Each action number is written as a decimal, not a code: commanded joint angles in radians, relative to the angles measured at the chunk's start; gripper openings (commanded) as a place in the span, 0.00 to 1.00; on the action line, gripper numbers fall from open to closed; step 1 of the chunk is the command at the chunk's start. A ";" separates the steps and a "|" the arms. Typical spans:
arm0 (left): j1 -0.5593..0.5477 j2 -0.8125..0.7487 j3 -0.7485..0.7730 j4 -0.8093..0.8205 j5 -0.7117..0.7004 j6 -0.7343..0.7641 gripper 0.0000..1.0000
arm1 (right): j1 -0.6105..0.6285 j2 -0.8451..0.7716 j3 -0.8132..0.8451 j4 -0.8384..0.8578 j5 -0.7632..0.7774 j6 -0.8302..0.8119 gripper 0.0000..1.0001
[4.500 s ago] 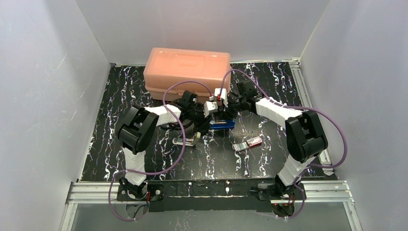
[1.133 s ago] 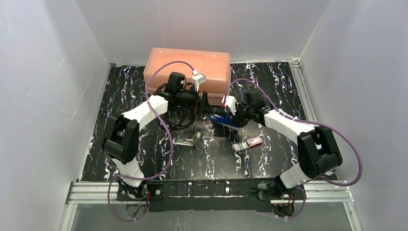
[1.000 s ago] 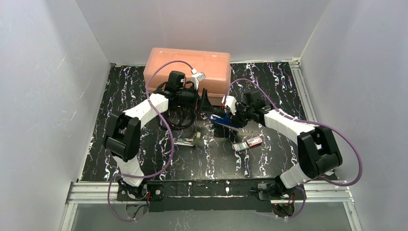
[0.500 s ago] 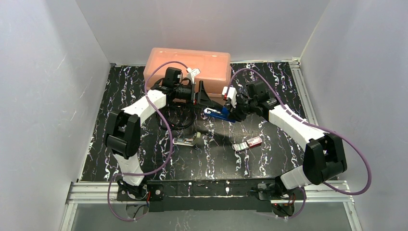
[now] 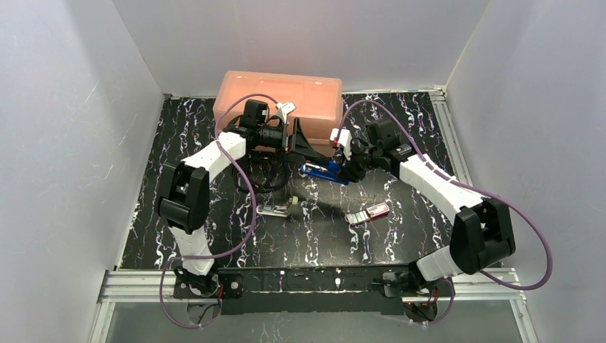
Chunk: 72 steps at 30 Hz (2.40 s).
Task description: Load the staples into the stapler
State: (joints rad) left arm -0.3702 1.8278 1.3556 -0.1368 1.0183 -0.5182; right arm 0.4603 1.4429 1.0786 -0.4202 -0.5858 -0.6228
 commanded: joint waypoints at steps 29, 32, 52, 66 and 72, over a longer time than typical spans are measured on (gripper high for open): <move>0.067 -0.055 0.030 -0.152 -0.074 0.250 0.96 | -0.008 0.086 -0.169 0.237 0.130 -0.126 0.02; 0.066 -0.067 0.019 -0.157 -0.077 0.270 0.96 | -0.007 0.119 -0.178 0.242 0.122 -0.147 0.04; 0.066 -0.109 -0.011 -0.181 -0.082 0.345 0.96 | -0.016 0.251 -0.113 0.186 0.107 -0.142 0.57; 0.067 -0.095 -0.004 -0.192 -0.077 0.354 0.95 | -0.016 0.260 -0.063 0.151 0.081 -0.146 0.32; 0.065 -0.091 -0.010 -0.193 -0.077 0.344 0.95 | -0.016 0.264 -0.067 0.155 0.076 -0.147 0.07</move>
State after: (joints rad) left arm -0.3092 1.7802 1.3495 -0.3088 0.9264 -0.1795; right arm 0.4461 1.6993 0.9802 -0.2646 -0.4820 -0.7666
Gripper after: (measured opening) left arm 0.955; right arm 0.367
